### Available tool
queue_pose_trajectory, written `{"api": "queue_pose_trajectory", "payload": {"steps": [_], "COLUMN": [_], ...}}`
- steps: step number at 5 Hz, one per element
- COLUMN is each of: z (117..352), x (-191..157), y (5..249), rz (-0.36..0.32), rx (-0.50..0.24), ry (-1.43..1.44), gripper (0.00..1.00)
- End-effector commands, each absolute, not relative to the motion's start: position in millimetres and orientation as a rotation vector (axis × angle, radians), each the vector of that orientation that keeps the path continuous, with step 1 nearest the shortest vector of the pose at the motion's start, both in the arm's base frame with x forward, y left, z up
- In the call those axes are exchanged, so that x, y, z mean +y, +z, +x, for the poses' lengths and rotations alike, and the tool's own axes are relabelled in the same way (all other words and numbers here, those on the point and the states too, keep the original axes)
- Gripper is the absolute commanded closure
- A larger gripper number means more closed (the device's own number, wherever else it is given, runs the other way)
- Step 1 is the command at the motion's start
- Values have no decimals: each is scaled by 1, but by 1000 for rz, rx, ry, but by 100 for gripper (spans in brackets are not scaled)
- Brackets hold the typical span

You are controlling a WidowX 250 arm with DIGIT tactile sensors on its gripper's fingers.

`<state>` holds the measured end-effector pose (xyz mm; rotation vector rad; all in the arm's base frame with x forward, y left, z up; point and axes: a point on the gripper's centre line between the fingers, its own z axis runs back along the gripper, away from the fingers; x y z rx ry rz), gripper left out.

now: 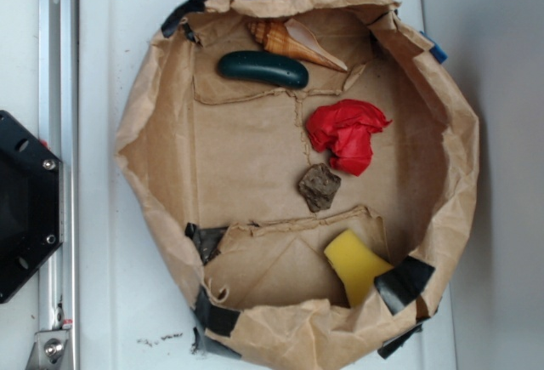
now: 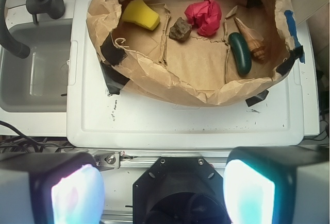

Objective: Grab the rock.

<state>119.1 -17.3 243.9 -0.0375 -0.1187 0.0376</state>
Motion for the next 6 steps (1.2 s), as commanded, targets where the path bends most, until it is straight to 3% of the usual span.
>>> {"api": "queue_pose_trajectory", "payload": {"steps": [1,2,4,5,6], "z": [119,156,206,235,247], "x": [-17,-24,-10,3,9], "y": [244,240,222,202,200], "rz": [-38,-42,-64,-119,-150], "rx": [-119,-167,-241,-285,-294], "ry": [38,153,372,453,446], "gripper": [0,0,0,0,0]}}
